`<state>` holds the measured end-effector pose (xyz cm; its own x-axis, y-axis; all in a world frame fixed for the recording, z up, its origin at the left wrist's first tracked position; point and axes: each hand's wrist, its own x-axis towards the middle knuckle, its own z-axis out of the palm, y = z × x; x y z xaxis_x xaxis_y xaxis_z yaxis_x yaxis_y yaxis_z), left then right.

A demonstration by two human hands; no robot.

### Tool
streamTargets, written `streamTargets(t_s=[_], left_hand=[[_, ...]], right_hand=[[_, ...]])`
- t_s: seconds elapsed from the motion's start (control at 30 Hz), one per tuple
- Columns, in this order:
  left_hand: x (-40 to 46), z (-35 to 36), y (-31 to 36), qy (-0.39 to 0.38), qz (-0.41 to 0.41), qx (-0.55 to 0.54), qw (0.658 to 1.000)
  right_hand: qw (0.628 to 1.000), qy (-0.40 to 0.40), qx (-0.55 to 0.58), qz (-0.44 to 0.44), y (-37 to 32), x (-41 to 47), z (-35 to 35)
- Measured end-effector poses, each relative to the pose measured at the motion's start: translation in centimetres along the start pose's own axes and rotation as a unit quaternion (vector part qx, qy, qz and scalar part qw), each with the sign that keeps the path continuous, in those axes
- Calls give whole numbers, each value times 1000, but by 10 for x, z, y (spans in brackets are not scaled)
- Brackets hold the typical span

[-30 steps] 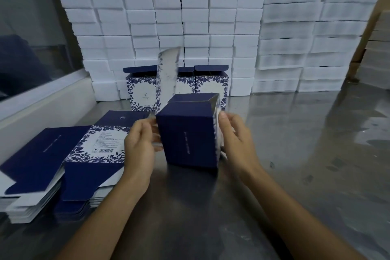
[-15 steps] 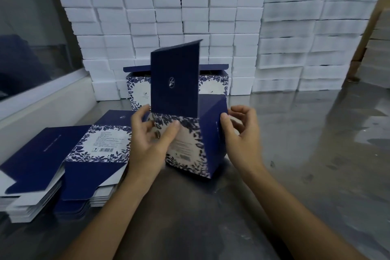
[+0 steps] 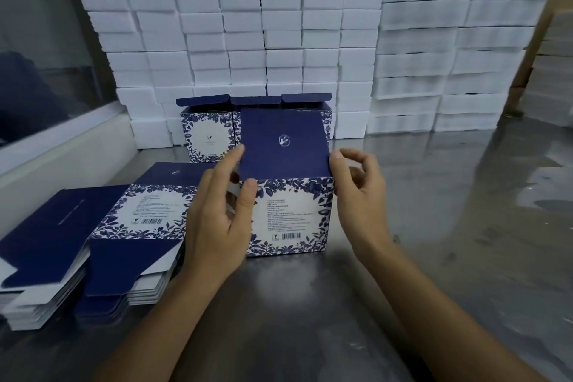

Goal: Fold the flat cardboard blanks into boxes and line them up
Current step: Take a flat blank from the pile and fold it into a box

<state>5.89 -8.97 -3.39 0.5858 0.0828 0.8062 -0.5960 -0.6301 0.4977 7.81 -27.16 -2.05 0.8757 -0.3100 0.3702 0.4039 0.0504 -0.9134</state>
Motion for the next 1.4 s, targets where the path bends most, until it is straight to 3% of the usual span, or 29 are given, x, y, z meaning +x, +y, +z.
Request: streamTargets(t_s=[0.17, 0.33, 0.5, 0.83, 1.0, 1.4], left_hand=[[1, 0, 3, 24, 25, 25, 999], [-2, 3, 9, 29, 55, 48, 997], [-4, 5, 13, 42, 74, 66, 994], [-3, 10, 12, 37, 60, 101, 992], [-2, 10, 9, 36, 52, 96, 993], [-2, 8, 4, 31, 35, 84, 995]], right_hand=[[988, 21, -87, -130, -3, -3, 1], [893, 36, -285, -347, 1, -12, 6], [836, -25, -374, -401, -2, -26, 24], [874, -25, -338, -348, 3, -26, 26], [910, -47, -283, -298, 17, -11, 9], [920, -21, -276, -276, 19, -2, 1]])
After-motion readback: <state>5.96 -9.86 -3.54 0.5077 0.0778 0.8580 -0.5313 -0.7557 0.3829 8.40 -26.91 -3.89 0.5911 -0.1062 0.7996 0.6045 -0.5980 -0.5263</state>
